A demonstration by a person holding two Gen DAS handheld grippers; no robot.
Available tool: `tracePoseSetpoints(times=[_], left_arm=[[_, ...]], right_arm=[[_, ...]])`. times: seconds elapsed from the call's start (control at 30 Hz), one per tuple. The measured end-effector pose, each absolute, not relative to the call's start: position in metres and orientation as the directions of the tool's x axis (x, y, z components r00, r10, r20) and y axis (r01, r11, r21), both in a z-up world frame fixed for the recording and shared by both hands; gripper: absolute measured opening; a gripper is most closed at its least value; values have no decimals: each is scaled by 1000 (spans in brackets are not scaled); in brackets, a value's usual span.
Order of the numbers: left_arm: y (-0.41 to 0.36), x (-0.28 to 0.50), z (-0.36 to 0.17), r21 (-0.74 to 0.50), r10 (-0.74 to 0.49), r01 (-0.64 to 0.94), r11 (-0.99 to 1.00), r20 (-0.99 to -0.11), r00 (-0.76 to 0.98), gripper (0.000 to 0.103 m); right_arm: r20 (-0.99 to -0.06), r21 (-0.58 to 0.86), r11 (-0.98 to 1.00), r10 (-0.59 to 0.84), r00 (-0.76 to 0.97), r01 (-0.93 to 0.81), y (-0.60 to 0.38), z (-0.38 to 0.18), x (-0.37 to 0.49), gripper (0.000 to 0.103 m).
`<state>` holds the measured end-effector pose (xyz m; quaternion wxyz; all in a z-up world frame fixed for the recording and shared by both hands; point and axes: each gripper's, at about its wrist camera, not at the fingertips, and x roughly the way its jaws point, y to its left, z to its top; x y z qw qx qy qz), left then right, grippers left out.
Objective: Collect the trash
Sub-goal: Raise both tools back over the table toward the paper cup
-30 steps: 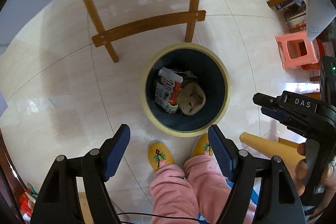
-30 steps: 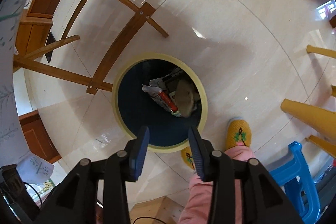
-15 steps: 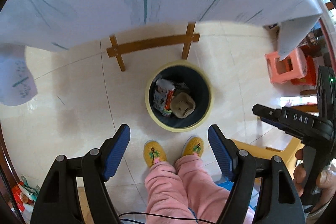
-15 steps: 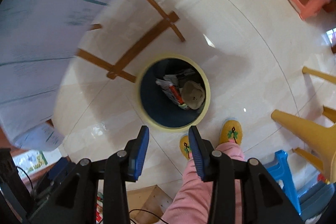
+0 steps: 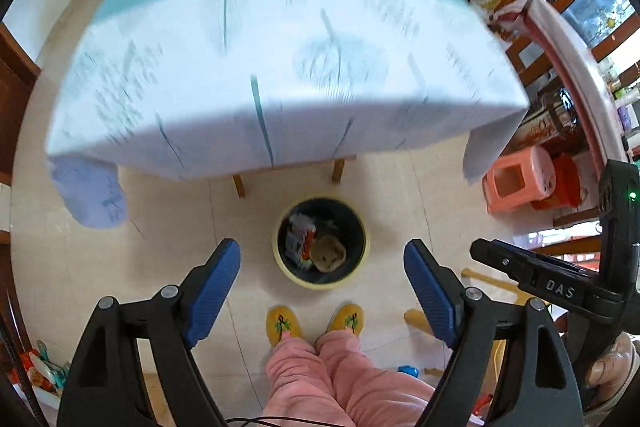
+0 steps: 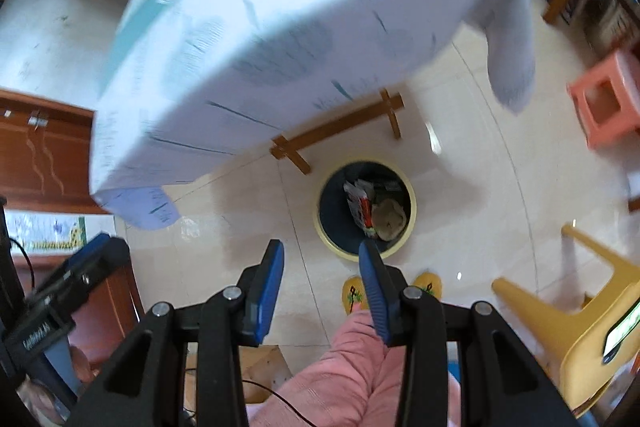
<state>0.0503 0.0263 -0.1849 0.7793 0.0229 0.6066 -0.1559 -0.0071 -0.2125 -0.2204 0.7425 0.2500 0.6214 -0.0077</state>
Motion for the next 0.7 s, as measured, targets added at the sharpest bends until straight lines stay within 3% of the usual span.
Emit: tracePoseSetpoints(times=[0.43,0.53,0.7], left_arm=[[40,69,-42,-95,-195,235,967,-872,448,83],[46,82,-21,-74,-180,231,970,-859,479,97],[58,124,-3,-52,-178,249,967,-840,513,98]], right_arm=[[-837,383,920,305,453,87,-217,-91,29,39],[-824,374,926,306,477,51,-213,-72,49,39],[-804,352,936,296,516,12,-205,-48,93,42]])
